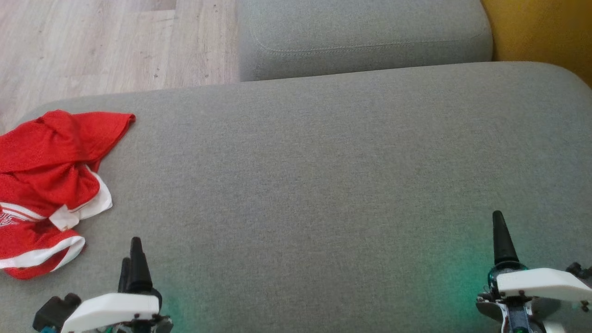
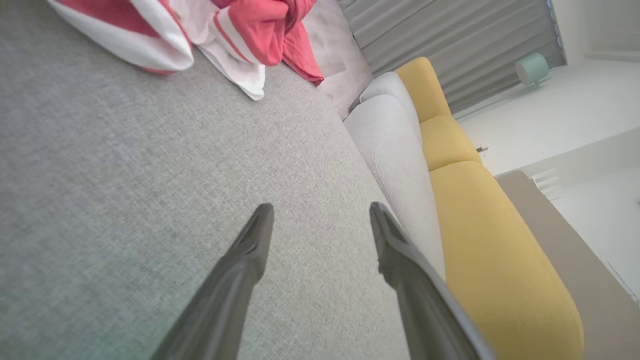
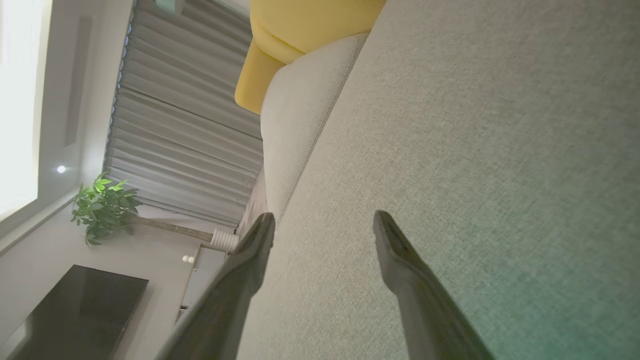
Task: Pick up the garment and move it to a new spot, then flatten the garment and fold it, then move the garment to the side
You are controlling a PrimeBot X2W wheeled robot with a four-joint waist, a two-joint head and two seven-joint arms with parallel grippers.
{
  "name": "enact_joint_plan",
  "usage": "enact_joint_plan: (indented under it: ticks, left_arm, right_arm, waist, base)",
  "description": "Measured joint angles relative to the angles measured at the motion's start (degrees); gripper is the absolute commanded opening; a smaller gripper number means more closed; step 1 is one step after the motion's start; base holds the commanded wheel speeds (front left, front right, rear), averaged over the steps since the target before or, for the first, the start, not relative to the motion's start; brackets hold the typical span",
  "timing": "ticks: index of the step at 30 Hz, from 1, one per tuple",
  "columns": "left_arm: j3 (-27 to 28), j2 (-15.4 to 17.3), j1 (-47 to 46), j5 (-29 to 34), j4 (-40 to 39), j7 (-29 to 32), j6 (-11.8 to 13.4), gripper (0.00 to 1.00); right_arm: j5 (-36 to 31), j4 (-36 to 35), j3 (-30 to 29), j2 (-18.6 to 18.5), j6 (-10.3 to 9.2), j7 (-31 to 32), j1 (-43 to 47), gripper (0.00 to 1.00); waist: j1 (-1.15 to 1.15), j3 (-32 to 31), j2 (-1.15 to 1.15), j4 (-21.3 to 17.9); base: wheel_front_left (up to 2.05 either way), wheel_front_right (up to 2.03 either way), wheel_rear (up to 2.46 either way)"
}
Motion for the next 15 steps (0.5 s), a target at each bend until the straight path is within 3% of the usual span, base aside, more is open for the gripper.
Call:
enact_joint_plan:
  ticks: [15]
  left_arm:
    - [-1.92, 0.71, 0.02, 11.7, -0.63, -2.46, 1.04, 1.0]
  right_arm:
    - [-11.13, 0.14, 1.67, -0.01, 0.0, -2.11, -0.96, 1.0]
  waist:
    - [0.0, -0.22, 0.0, -0.12]
  base:
    - [0.0, 0.0, 0.0]
